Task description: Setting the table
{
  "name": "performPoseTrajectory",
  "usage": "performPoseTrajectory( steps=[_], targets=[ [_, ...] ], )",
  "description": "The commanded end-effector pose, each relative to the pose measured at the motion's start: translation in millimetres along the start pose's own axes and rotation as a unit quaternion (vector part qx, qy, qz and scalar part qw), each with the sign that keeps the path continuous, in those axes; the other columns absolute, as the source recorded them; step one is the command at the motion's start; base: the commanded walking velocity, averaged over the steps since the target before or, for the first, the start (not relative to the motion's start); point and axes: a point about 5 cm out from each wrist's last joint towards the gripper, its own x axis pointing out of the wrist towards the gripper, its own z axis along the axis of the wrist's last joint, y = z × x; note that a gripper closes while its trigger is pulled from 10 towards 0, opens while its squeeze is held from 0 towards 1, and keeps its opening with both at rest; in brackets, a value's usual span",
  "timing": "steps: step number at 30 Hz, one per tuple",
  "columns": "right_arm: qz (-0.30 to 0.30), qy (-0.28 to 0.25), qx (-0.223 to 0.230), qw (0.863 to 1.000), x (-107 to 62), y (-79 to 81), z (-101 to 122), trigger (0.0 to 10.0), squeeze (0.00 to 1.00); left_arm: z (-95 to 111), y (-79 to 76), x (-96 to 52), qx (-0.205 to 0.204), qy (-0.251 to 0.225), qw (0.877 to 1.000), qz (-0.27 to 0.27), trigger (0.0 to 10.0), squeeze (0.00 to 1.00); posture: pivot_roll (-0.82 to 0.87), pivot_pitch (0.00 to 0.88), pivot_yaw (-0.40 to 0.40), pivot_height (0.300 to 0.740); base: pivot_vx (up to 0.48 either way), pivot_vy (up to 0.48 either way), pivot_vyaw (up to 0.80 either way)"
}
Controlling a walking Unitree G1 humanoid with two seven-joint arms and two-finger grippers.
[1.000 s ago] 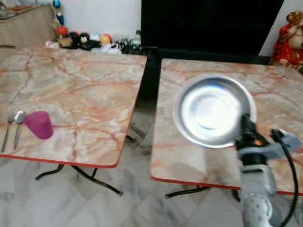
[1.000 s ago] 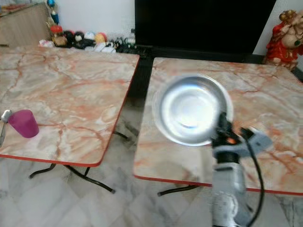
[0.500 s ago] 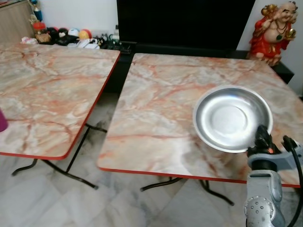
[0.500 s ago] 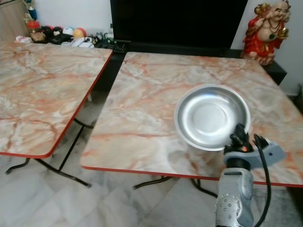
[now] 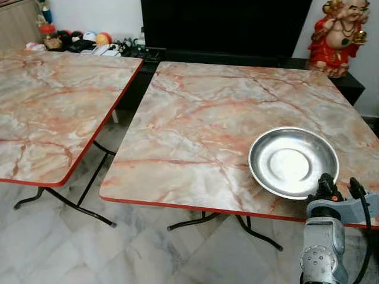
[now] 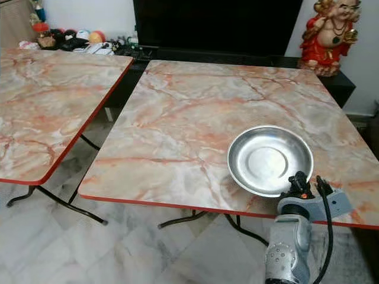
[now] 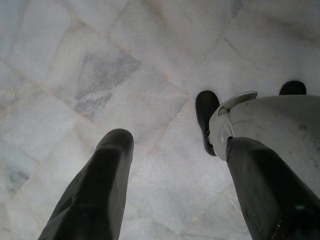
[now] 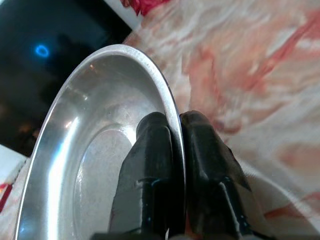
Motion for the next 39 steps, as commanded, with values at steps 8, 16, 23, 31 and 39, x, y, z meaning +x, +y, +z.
performPoseTrajectory(
  steps=[8, 16, 23, 31, 39],
  targets=[
    [-0.023, 0.014, 0.005, 1.000, 0.2, -0.9, -7.4, 10.0, 0.00, -4.7, 1.2, -1.2, 0.007, 0.011, 1.000, -0.003, 10.0, 0.00, 0.01, 0.117, -0.033, 0.740, 0.000, 0.000, 0.00],
    [-0.050, 0.017, 0.005, 0.999, -4.3, -10.1, -9.7, 10.0, 0.00, -5.6, 1.1, -1.4, 0.006, 0.012, 1.000, -0.002, 10.0, 0.00, 0.00, 0.124, -0.036, 0.740, 0.000, 0.000, 0.00],
    [-0.067, 0.030, 0.012, 0.997, -9.4, -14.7, -16.4, 10.0, 0.00, -6.6, 0.8, -1.6, 0.008, 0.013, 1.000, -0.002, 10.0, 0.00, 0.00, 0.128, -0.037, 0.740, 0.000, 0.000, 0.00],
    [-0.069, 0.036, 0.011, 0.997, -9.6, -13.7, -18.0, 10.0, 0.03, -5.9, 0.4, -1.2, 0.007, 0.014, 1.000, -0.001, 10.0, 0.00, 0.00, 0.145, -0.034, 0.740, 0.000, 0.000, 0.00],
    [-0.071, 0.041, 0.010, 0.997, -13.5, -15.0, -19.9, 10.0, 0.80, -6.3, 1.9, -1.4, 0.007, 0.016, 1.000, 0.000, 10.0, 0.00, -0.01, 0.150, -0.033, 0.740, 0.000, 0.000, 0.00]
  ],
)
